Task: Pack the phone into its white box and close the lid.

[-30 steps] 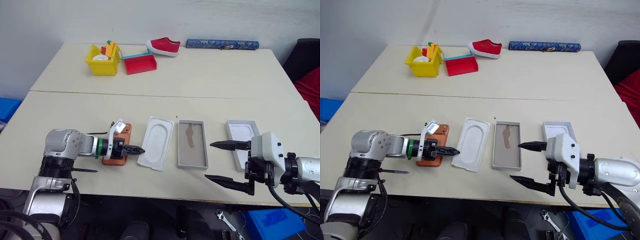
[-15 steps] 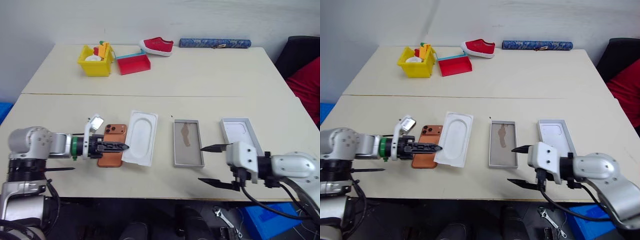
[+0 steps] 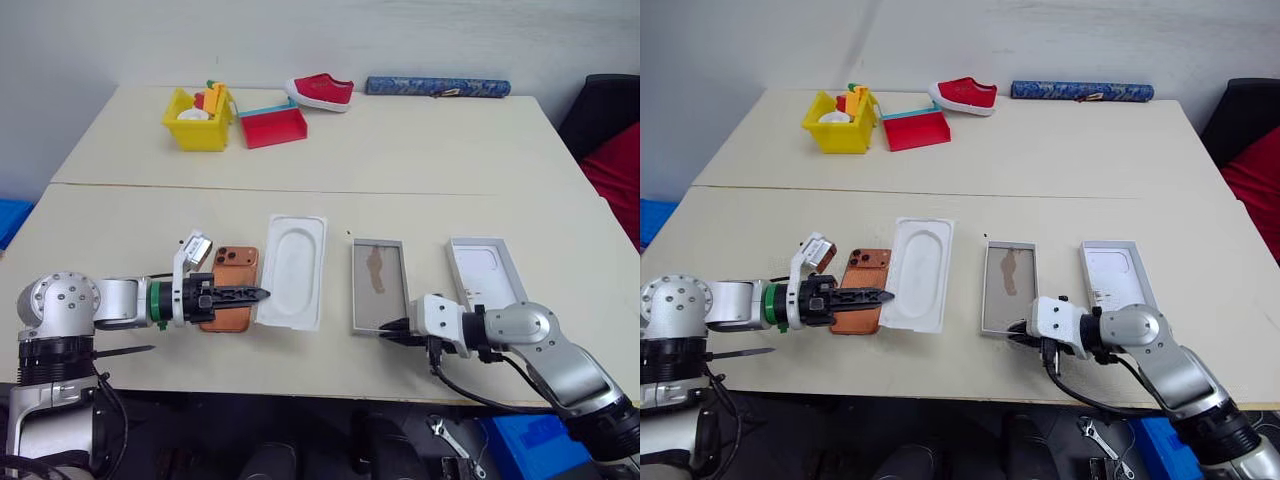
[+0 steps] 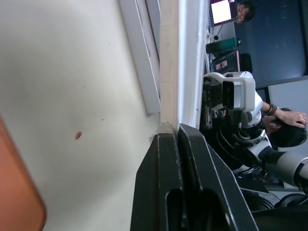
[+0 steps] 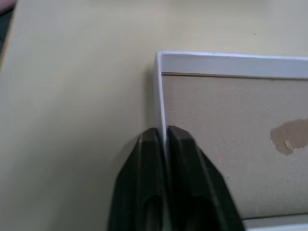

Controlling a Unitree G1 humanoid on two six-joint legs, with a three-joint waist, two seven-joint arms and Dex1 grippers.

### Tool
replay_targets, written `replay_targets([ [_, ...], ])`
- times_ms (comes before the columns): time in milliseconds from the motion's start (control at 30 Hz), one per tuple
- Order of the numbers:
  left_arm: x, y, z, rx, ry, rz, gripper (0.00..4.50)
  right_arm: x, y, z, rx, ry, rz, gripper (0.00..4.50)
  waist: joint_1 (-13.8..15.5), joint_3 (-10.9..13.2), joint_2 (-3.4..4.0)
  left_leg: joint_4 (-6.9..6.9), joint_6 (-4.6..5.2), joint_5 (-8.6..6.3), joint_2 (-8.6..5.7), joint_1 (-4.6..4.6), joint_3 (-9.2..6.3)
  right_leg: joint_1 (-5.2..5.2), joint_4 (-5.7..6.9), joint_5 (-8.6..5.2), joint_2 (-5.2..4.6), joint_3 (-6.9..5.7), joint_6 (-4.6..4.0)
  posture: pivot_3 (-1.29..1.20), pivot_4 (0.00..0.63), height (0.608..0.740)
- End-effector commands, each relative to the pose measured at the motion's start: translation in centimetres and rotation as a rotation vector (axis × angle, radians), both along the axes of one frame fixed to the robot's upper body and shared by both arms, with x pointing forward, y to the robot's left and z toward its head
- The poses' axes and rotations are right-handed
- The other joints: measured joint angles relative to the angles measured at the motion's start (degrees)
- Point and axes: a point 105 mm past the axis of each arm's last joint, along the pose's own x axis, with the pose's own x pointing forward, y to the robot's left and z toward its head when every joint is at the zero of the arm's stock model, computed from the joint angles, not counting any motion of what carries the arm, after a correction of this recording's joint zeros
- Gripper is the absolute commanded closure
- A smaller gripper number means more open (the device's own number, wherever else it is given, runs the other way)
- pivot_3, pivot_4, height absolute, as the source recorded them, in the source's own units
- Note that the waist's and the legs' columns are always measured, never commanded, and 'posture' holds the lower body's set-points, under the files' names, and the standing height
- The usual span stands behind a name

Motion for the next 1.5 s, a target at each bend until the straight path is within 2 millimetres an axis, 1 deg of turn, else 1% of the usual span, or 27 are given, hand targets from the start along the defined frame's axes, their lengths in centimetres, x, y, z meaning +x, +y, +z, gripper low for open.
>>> replay_targets([
  [33, 0.0, -1.4, 1.2, -0.024, -0.055, -0.032, 4.5, -1.8, 0.3, 2.3, 0.031, -0.042, 0.087, 4.45, 0.0, 0.0, 0.0, 0.01, -0.01, 0.0, 0.0, 0.0, 0.0, 0.0, 0.01, 0.0, 0.0, 0.0, 0.0, 0.0, 0.15, 0.74],
  [133, 0.0, -3.2, 1.0, -0.027, -0.054, -0.065, 4.5, -3.3, 0.1, 2.1, 0.019, -0.021, 0.104, 4.45, 0.1, 0.0, 0.0, 0.08, -0.05, -0.03, -0.01, -0.02, -0.07, 0.05, 0.0, 0.0, -0.01, 0.0, 0.0, 0.0, 0.15, 0.74],
  [167, 0.0, -3.5, 0.9, -0.026, -0.053, -0.068, 4.5, -3.6, 0.1, 1.9, 0.012, -0.016, 0.11, 4.45, 0.1, 0.0, -0.02, 0.08, -0.05, -0.03, -0.01, -0.01, -0.06, 0.06, 0.0, 0.0, -0.02, 0.01, 0.0, 0.0, 0.15, 0.74],
  [267, 0.4, -5.9, 0.6, -0.032, -0.048, -0.087, 4.5, -3.3, -0.1, 0.7, -0.014, -0.033, 0.07, 4.45, 0.1, 0.0, -0.06, 0.11, -0.06, -0.03, -0.01, 0.04, -0.06, 0.07, 0.03, 0.0, 0.0, 0.03, 0.0, 0.0, 0.15, 0.74],
  [367, 0.6, -7.3, 0.4, -0.043, -0.035, -0.096, 4.5, -2.6, -0.3, 0.0, -0.024, -0.049, 0.026, 4.45, 0.0, 0.0, -0.07, 0.18, -0.06, -0.03, -0.03, 0.06, 0.01, 0.07, -0.02, 0.0, -0.01, 0.07, 0.0, 0.0, 0.15, 0.74],
  [400, 0.5, -7.7, 0.4, -0.042, -0.032, -0.102, 4.5, -2.5, -0.4, -0.1, -0.027, -0.042, 0.017, 4.28, -0.1, 0.0, -0.07, 0.17, -0.07, -0.04, -0.02, 0.08, 0.04, 0.06, -0.01, 0.0, 0.01, 0.1, 0.0, 0.0, 0.15, 0.74],
  [500, 0.4, -8.4, 0.2, -0.033, -0.023, -0.11, 4.5, -2.7, -0.6, -0.3, -0.038, -0.031, 0.011, 3.63, -0.1, 0.0, -0.06, 0.16, -0.14, -0.03, 0.01, 0.11, 0.06, 0.01, 0.03, -0.02, 0.04, 0.12, -0.03, 0.0, 0.15, 0.74],
  [567, 0.3, -8.7, 0.0, -0.03, -0.008, -0.114, 4.5, -3.1, -0.7, 0.1, -0.022, -0.028, 0.002, 2.92, 0.1, 0.0, -0.06, 0.16, -0.15, -0.03, 0.01, 0.11, 0.05, 0.01, 0.04, -0.03, 0.04, 0.12, -0.04, 0.0, 0.15, 0.74],
  [633, 0.1, -8.9, -0.4, -0.027, 0.009, -0.119, 4.5, -3.9, -0.8, 0.7, -0.015, -0.02, 0.003, 2.25, 0.3, 0.0, -0.06, 0.17, -0.16, -0.03, 0.0, 0.11, 0.05, 0.02, 0.03, -0.03, 0.03, 0.12, -0.04, 0.0, 0.15, 0.74],
  [667, 0.0, -9.0, -0.5, -0.026, 0.018, -0.12, 4.5, -4.3, -0.9, 1.1, -0.009, -0.014, 0.002, 1.83, 0.3, 0.0, -0.06, 0.17, -0.15, -0.03, -0.01, 0.09, 0.03, 0.02, 0.03, -0.03, 0.0, 0.12, -0.04, 0.0, 0.15, 0.74],
  [700, -0.1, -9.1, -0.7, -0.023, 0.026, -0.122, 4.5, -4.9, -1.1, 1.6, 0.006, -0.006, -0.002, 1.6, 0.4, 0.0, -0.06, 0.17, -0.16, -0.03, -0.02, 0.09, 0.03, 0.03, 0.02, -0.03, 0.0, 0.11, -0.04, 0.0, 0.15, 0.74],
  [733, -0.3, -9.3, -0.9, -0.02, 0.032, -0.128, 4.5, -5.5, -1.2, 2.2, 0.028, 0.006, -0.011, 1.25, 0.5, 0.0, -0.06, 0.17, -0.16, -0.03, -0.02, 0.08, 0.03, 0.03, 0.01, -0.03, 0.0, 0.12, -0.04, 0.0, 0.15, 0.74],
  [833, -0.8, -10.2, -1.3, -0.012, 0.05, -0.142, 4.5, -6.8, -2.0, 4.6, 0.136, 0.049, -0.095, 0.27, 1.3, 0.0, -0.07, 0.15, -0.17, -0.04, 0.0, 0.12, 0.02, 0.08, -0.01, -0.03, 0.01, 0.14, -0.04, 0.0, 0.15, 0.74],
  [867, -0.9, -10.5, -1.4, -0.008, 0.055, -0.145, 4.5, -7.1, -2.5, 5.5, 0.163, 0.056, -0.129, 0.04, 1.5, 0.0, -0.07, 0.17, -0.18, -0.04, 0.0, 0.1, 0.02, 0.08, -0.02, -0.02, 0.01, 0.14, -0.04, 0.0, 0.15, 0.74],
  [933, -1.0, -11.1, -1.6, 0.001, 0.069, -0.147, 4.5, -7.5, -3.6, 6.8, 0.196, 0.059, -0.195, 0.04, 1.7, -0.1, -0.1, 0.21, -0.18, -0.04, -0.01, 0.11, 0.03, 0.1, 0.0, -0.02, 0.0, 0.19, -0.04, 0.0, 0.15, 0.74],
  [1033, -1.3, -12.1, -2.4, 0.041, 0.09, -0.157, 4.5, -7.8, -5.8, 8.9, 0.219, 0.041, -0.317, 0.04, 1.9, -0.1, -0.1, 0.18, -0.18, -0.04, 0.0, 0.15, 0.02, 0.15, -0.01, -0.03, 0.02, 0.2, -0.04, 0.0, 0.15, 0.74],
  [1133, -1.1, -13.0, -2.7, 0.057, 0.1, -0.145, 4.5, -7.9, -7.3, 10.1, 0.219, 0.018, -0.407, 0.04, 2.0, -0.1, -0.11, 0.14, -0.17, -0.04, 0.0, 0.14, 0.03, 0.13, -0.03, -0.03, 0.02, 0.22, -0.04, 0.0, 0.15, 0.74],
  [1233, -0.3, -13.7, -3.3, 0.072, 0.137, -0.098, 4.5, -8.1, -8.1, 10.6, 0.221, 0.004, -0.463, 0.04, 2.2, -0.1, -0.12, 0.14, -0.17, -0.04, 0.0, 0.15, 0.04, 0.13, -0.02, -0.03, 0.02, 0.22, -0.04, 0.0, 0.15, 0.74],
  [1300, -0.1, -13.9, -3.6, 0.087, 0.144, -0.082, 4.5, -8.2, -8.2, 10.7, 0.227, 0.003, -0.48, 0.04, 2.2, -0.1, -0.12, 0.14, -0.17, -0.04, 0.0, 0.14, 0.06, 0.12, -0.02, -0.03, 0.03, 0.24, -0.04, 0.0, 0.15, 0.74],
  [1500, 0.0, -14.8, -3.5, 0.078, 0.163, -0.095, 4.5, -8.7, -7.9, 10.2, 0.22, 0.007, -0.499, 0.04, 2.7, -0.1, -0.13, 0.14, -0.17, -0.05, 0.0, 0.14, 0.07, 0.11, -0.03, -0.03, 0.02, 0.24, -0.04, 0.0, 0.15, 0.74],
])
